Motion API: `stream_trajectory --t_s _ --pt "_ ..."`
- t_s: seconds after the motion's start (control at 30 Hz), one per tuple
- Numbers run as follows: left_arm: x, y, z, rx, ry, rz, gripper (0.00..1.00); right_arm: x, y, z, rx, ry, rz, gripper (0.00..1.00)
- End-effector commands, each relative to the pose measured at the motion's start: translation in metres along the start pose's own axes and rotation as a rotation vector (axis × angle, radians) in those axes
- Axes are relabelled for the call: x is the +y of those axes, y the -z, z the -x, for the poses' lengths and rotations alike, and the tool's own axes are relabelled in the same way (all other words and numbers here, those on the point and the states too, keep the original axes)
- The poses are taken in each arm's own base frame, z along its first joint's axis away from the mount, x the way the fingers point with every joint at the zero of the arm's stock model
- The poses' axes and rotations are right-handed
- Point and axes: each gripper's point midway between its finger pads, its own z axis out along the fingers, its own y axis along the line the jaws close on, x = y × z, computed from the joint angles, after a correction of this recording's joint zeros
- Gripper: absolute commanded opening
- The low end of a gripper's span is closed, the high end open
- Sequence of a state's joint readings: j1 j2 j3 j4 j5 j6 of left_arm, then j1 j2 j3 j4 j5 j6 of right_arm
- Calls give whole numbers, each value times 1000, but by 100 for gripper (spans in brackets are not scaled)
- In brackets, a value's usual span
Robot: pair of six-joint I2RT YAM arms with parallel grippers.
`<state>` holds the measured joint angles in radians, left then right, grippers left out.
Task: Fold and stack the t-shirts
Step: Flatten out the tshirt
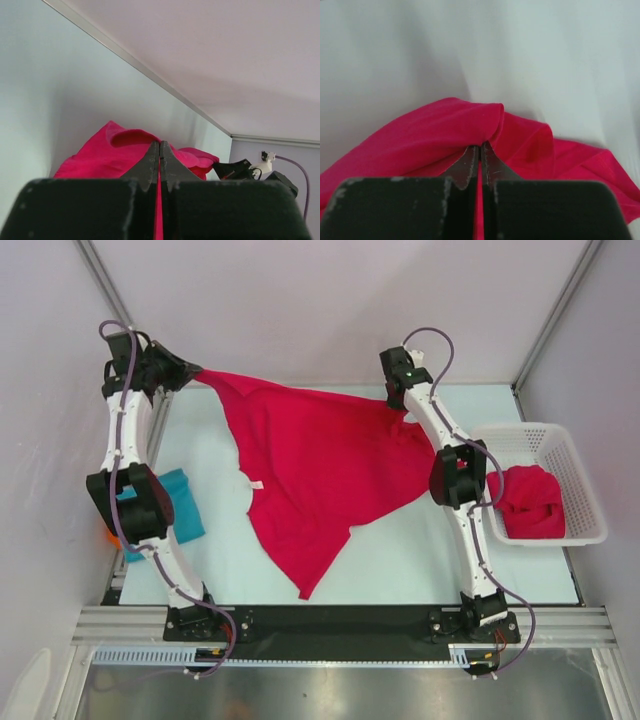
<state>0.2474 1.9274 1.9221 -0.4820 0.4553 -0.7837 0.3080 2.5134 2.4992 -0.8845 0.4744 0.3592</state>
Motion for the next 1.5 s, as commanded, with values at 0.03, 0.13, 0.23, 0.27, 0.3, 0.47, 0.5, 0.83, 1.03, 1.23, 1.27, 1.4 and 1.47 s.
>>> stream_trajectory --t_s 0.03,0.13,0.23,0.27,0.3,0.47,0.5,0.83,1.03,1.23,1.27,1.4,1.47 --pt "7 -15 32 -68 -38 0 0 -62 -32 7 26 -93 -95 0" --pt "18 -27 29 -55 -31 19 0 -80 -45 7 28 -110 -127 0" --pt "24 -34 28 -55 -27 35 0 -89 -51 17 2 -130 -131 3" --pt "27 -37 27 -52 -26 40 0 -89 -51 21 -6 -132 -120 13" --pt "28 -38 27 -51 -25 41 0 -89 -49 29 -23 -141 -106 25" --pt "25 -32 25 -39 -47 41 48 -90 -38 61 -94 -170 -56 42" --pt "23 -30 25 -36 -53 36 66 -90 -34 65 -103 -174 -49 44" --pt "1 15 -27 82 -117 2 100 -89 24 63 -86 -130 -14 44" --pt "-20 60 -126 193 -198 -59 99 -95 28 9 39 -114 1 45" --pt "-10 90 -234 350 -286 -47 100 -116 32 -41 145 -164 31 44" --pt "-11 99 -243 357 -300 -58 100 -118 35 -43 145 -163 30 45" --pt "25 121 -302 458 -278 -13 99 -131 42 -56 162 -151 11 45" --pt "27 133 -316 468 -287 -21 100 -137 46 -59 166 -154 7 45"
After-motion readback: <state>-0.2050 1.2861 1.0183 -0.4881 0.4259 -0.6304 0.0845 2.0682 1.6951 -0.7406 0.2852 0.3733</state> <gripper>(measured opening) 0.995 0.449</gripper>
